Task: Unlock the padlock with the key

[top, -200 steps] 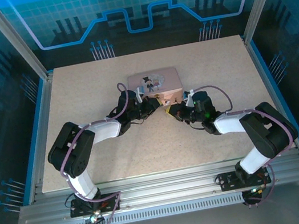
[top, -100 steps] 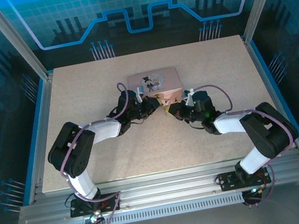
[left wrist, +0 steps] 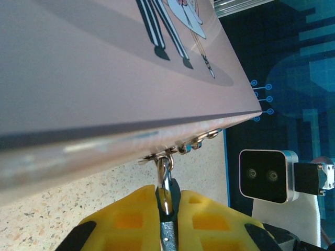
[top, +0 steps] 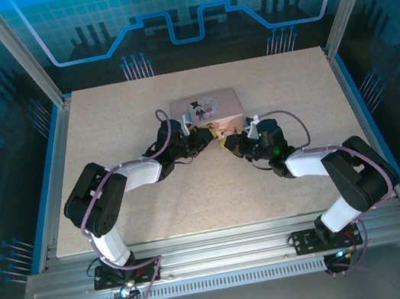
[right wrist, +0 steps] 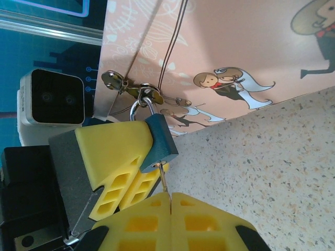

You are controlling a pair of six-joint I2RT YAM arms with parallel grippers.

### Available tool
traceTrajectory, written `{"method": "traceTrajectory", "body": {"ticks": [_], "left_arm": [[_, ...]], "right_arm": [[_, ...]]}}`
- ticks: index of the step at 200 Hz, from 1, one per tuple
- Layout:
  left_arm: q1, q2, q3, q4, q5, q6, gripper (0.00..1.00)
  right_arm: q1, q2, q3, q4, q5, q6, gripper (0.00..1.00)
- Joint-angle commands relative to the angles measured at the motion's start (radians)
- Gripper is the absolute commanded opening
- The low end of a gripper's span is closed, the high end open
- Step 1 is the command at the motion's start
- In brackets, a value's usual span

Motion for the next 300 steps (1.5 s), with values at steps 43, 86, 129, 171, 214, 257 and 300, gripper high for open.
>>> {"method": "traceTrajectory", "body": {"ticks": [43, 86, 129, 171, 214, 257, 300], "left_arm": [[-0.004, 0.001, 0.015, 0.095, 0.046, -0.031, 0.1], [-0.006, 0.001, 0.012, 0.12, 0.053, -0.047, 0.1], [-0.008, -0.001, 0.012, 0.14, 0.055, -0.06, 0.1], [-0.011, 0.004, 0.012, 0.163, 0.056, -0.073, 0.1], [-0.013, -0.004, 0.006, 0.166, 0.049, -0.07, 0.09], [0.002, -0.013, -0.012, 0.181, 0.027, -0.073, 0.1], [0.01, -0.014, -0.017, 0.189, 0.026, -0.079, 0.1]], "right_arm": [[0.019, 0.013, 0.06, 0.032, 0.039, -0.01, 0.0], [0.024, 0.046, 0.053, 0.078, 0.084, 0.008, 0.0], [0.026, 0.07, 0.041, 0.129, 0.097, 0.028, 0.0], [0.027, 0.105, 0.018, 0.213, 0.119, 0.08, 0.0], [0.026, 0.16, 0.006, 0.302, 0.091, 0.105, 0.0], [0.014, 0.108, -0.066, 0.27, 0.07, -0.023, 0.0], [0.0, 0.001, -0.132, 0.219, 0.062, -0.117, 0.0]]}}
